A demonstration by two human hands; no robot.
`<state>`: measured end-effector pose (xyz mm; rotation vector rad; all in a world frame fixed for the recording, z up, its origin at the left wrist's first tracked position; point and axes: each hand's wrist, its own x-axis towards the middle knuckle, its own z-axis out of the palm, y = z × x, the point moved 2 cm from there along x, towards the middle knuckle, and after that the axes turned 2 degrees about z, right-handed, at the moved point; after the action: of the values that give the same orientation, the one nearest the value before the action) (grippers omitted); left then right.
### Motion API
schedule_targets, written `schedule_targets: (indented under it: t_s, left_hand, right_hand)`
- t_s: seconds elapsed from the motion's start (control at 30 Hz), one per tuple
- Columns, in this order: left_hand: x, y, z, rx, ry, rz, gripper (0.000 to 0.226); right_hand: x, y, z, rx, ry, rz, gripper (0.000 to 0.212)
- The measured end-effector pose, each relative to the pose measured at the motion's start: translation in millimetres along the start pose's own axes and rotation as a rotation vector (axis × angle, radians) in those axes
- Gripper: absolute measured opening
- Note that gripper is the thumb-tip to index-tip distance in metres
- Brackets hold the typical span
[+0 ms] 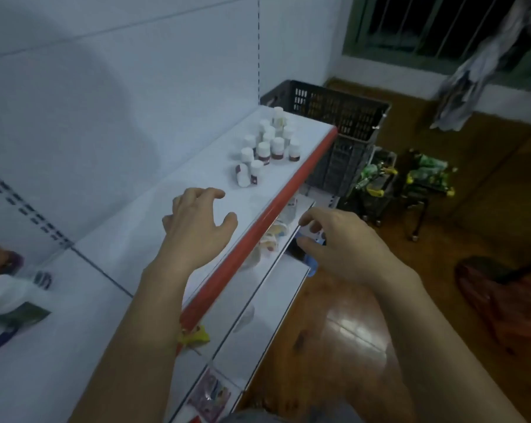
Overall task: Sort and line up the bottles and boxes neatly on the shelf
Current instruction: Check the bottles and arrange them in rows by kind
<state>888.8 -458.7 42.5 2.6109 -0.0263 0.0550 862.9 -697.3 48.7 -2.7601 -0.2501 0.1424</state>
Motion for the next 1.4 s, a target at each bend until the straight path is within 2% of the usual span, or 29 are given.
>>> schedule_targets:
  t_s: [0.1,0.2,0.33,0.47,0.7,0.83,0.9,0.97,1.03,1.07,1.17,1.23,1.27,1.4]
  left_hand:
    - [51.5,3.7,18.7,0.005,-0.063,-0.084,0.062]
    - [88.6,4.4,42.5,-0.093,-0.087,-0.144,0.084]
    - [126.1,13.2,74.4,-0.114,-0.035,-0.199,0.097]
    - [152.2,15.0,94.8,-0.094,0.029,-0.298,0.082]
    - [153.1,22.5,111.0,-0.122,0.284,-0.448,0.039]
    - [143.4,22.0,106.0,-0.168,0.433,-0.534,0.025]
    - [136.3,23.6,97.2,-0.164,0.518,-0.583,0.015]
    - [128.7,24.8,88.7,-0.178,0.634,-0.62,0.015]
    - [122.4,22.6,82.7,-0.176,0.715,-0.657,0.017]
    - [119.9,20.7,80.3,-0.242,0.775,-0.685,0.016]
    - [112.5,19.7,67.5,-0.664,1.075,-0.757,0.013]
    - [95.4,18.7,54.5,-0.8,1.187,-0.762,0.017]
    - [81.7,17.2,48.4,-0.872,1.231,-0.756,0.019]
    - [-10.1,5.7,30.3,-1.447,1.477,-0.701,0.025]
  right_hand:
    - [58.0,35.8,-9.4,-0.03,-0.02,-0.022,0.035]
    - [123.3,65.8,-16.3,-0.036,-0.035,-0.088,0.033]
    - [211.6,93.6,-24.6,0.064,0.095,-0.203,0.044]
    - [282.2,110.5,-25.5,0.189,0.093,-0.298,0.057]
    - [339.2,121.1,-0.4,0.219,-0.14,-0.534,0.035]
    - [344.1,124.6,2.3,0.314,-0.073,-0.626,0.02]
    - [342.1,125.8,-5.9,0.432,-0.029,-0.614,0.021]
    - [340.5,116.7,-16.5,0.518,-0.004,-0.607,0.023]
    - [341.2,98.6,-21.6,0.591,-0.06,-0.616,0.026]
    - [341.4,86.4,-23.0,0.625,-0.112,-0.624,0.028]
    - [342.9,41.5,-21.4,0.651,-0.23,-0.687,0.031]
    - [334.5,9.4,-14.0,0.619,-0.307,-0.746,0.03]
    - [326.0,-6.3,-9.2,0.606,-0.343,-0.777,0.029]
    - [262.5,-67.5,16.2,0.621,-0.474,-0.922,0.03]
